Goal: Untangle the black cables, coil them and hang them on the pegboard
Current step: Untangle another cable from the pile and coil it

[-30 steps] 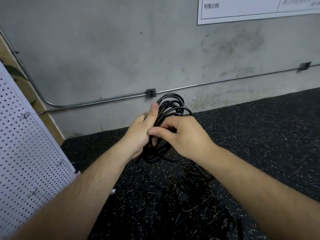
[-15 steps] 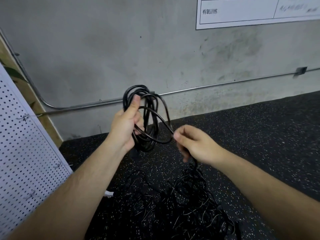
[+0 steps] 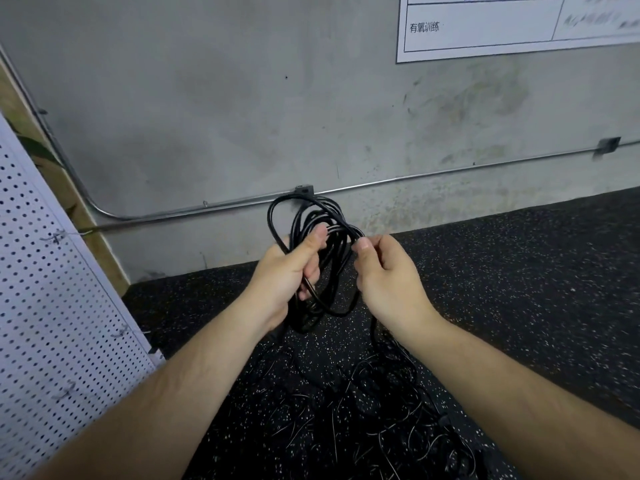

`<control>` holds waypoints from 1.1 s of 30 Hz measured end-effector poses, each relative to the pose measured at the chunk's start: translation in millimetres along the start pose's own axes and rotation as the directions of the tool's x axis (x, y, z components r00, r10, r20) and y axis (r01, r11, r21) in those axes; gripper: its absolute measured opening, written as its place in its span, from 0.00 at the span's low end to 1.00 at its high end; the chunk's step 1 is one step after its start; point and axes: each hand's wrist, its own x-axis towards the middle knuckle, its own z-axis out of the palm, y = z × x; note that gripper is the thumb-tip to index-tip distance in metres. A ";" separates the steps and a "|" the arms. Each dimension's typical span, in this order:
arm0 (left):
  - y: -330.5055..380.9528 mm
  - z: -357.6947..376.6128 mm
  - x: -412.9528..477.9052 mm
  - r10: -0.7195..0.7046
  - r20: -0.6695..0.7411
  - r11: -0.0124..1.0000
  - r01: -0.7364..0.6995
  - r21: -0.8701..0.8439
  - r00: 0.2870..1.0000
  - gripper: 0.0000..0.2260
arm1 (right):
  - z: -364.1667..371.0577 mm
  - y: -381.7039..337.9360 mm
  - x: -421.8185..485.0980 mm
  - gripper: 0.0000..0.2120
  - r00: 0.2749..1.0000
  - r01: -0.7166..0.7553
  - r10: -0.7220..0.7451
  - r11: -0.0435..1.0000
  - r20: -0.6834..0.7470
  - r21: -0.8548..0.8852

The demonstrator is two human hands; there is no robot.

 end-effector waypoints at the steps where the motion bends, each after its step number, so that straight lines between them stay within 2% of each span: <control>1: 0.3 1.6 -0.7 -0.002 0.001 1.000 0.002 0.004 1.000 0.29 | 0.3 -2.3 1.3 0.10 0.999 0.001 -0.001 1.000 -0.043 0.005; 5: 6.0 -4.1 1.1 -0.009 -0.050 0.993 0.003 -0.114 0.999 0.20 | -10.0 -9.3 10.7 0.10 0.973 -0.037 0.069 0.988 -0.220 0.147; 7: 9.2 -7.6 2.4 -0.017 -0.076 0.986 0.004 -0.167 0.997 0.20 | -12.8 -8.6 10.8 0.10 0.974 -0.055 0.088 0.986 -0.210 0.158; 10: 10.3 -8.8 3.7 -0.037 -0.083 0.979 0.019 -0.201 0.996 0.23 | -7.1 -7.5 4.3 0.09 0.988 -0.077 0.091 0.991 -0.121 0.112; 13: 12.5 -3.6 2.1 -0.008 -0.061 0.963 -0.008 -0.268 0.998 0.20 | -2.0 -10.4 -3.7 0.11 0.994 -0.108 0.108 0.994 0.024 -0.005; 17: 22.6 -3.0 3.2 0.055 -0.130 0.946 -0.093 -0.311 0.990 0.18 | -0.1 0.4 -13.7 0.12 0.963 -0.140 0.153 0.987 0.222 -0.074; 20: 30.8 -13.7 6.6 0.085 -0.203 0.931 -0.151 -0.333 0.975 0.18 | -8.4 25.7 -20.1 0.15 0.902 -0.070 0.186 0.954 0.390 -0.293; 24: 37.4 -29.9 10.0 0.114 -0.303 0.907 -0.223 -0.357 0.946 0.18 | -23.2 66.1 -33.0 0.12 0.747 -0.090 0.408 0.844 0.525 -0.529; 25: 37.4 -32.6 10.6 0.119 -0.325 0.908 -0.235 -0.347 0.938 0.18 | -24.8 73.1 -35.4 0.12 0.725 -0.068 0.441 0.809 0.528 -0.583; 27: 34.0 -36.1 12.4 0.134 -0.355 0.920 -0.249 -0.301 0.925 0.18 | -23.8 79.8 -37.2 0.09 0.738 0.008 0.429 0.767 0.522 -0.641; 30: 26.6 -39.4 15.6 0.171 -0.377 0.936 -0.269 -0.225 0.910 0.17 | -14.6 64.3 -38.4 0.03 0.774 0.150 0.328 0.736 0.541 -0.660; 33: 21.7 -41.5 19.5 0.225 -0.376 0.952 -0.285 -0.113 0.899 0.16 | -5.1 35.0 -43.7 0.03 0.765 0.360 0.206 0.649 0.610 -0.670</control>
